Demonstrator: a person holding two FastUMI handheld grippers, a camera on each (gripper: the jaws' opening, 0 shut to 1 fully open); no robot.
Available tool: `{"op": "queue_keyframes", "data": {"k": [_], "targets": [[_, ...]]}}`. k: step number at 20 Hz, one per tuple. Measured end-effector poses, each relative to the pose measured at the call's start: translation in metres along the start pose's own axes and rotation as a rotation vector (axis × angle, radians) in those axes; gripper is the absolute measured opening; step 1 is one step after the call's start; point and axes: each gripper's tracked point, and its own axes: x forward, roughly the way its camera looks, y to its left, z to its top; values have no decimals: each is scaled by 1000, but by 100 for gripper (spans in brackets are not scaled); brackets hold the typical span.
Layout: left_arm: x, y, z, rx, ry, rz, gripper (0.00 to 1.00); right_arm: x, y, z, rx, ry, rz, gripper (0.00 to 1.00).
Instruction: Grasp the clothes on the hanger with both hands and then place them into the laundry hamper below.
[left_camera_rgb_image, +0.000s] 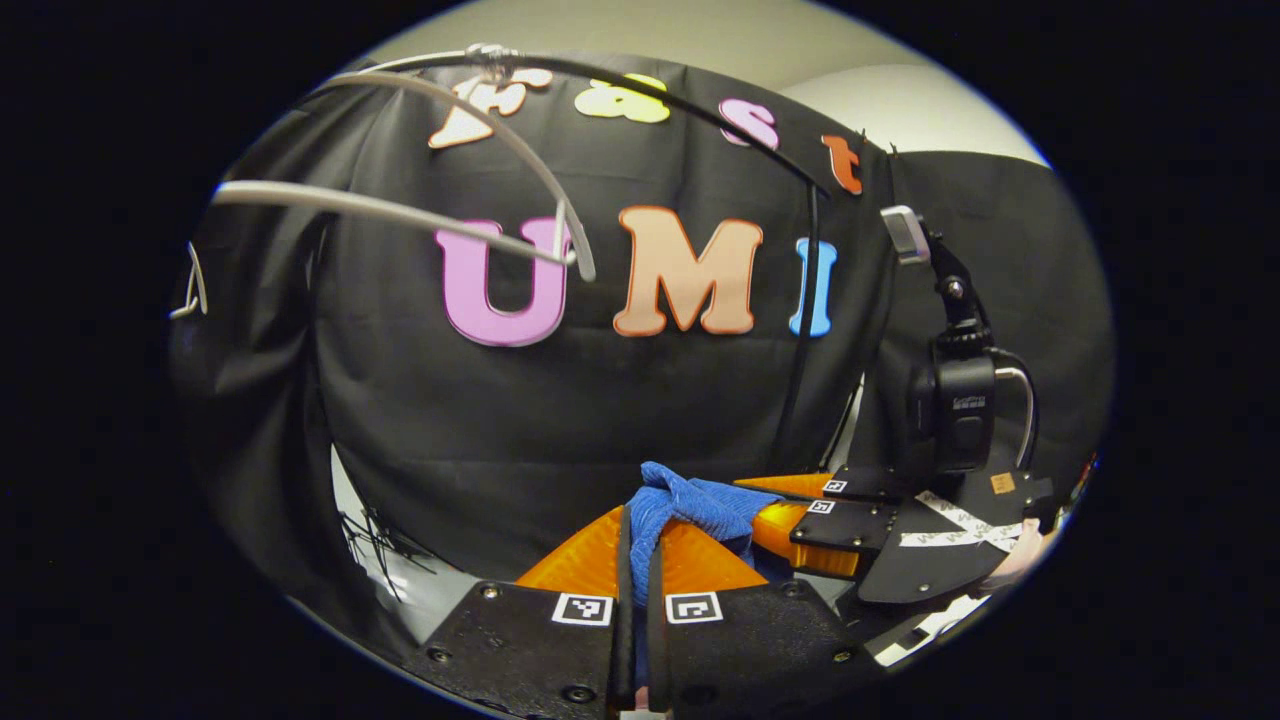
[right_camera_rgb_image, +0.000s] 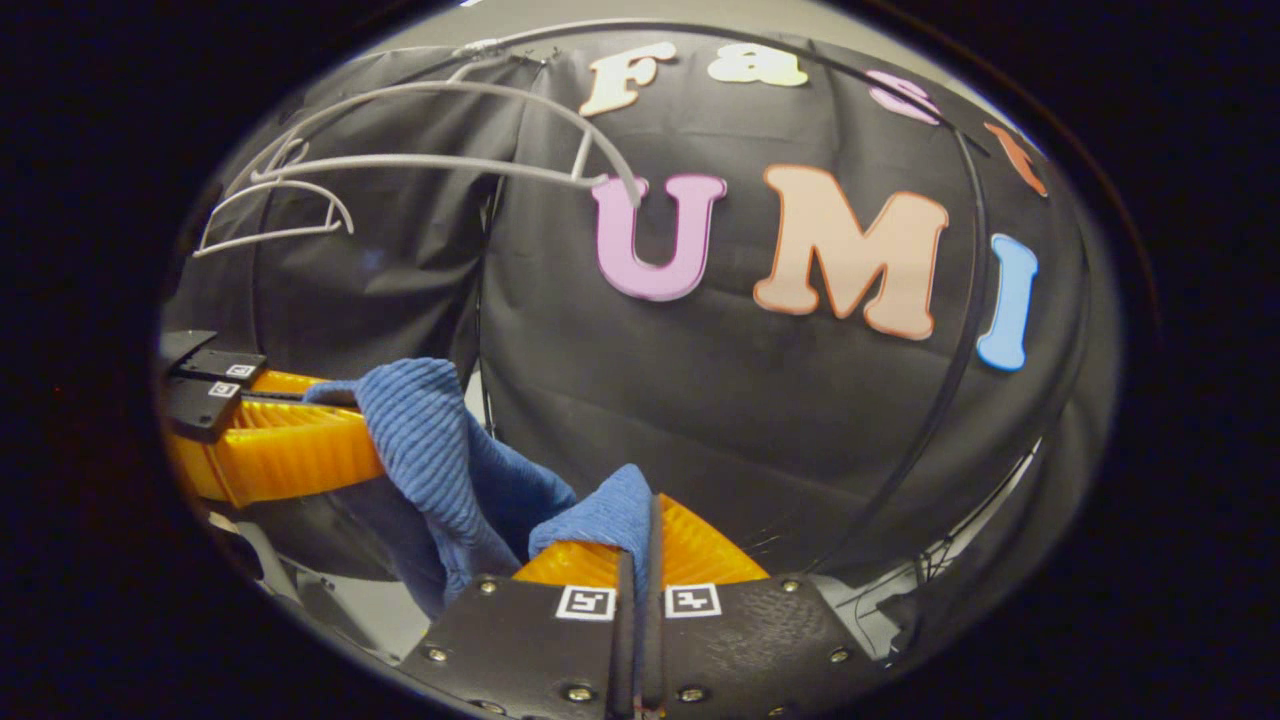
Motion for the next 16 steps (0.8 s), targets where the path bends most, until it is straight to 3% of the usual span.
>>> {"op": "queue_keyframes", "data": {"k": [8, 16], "targets": [[22, 1, -96, -8, 240, -10, 6, 12, 4, -113, 46, 245, 3, 4], [19, 14, -162, -19, 424, -2, 9, 16, 9, -157, 70, 363, 12, 7]]}}
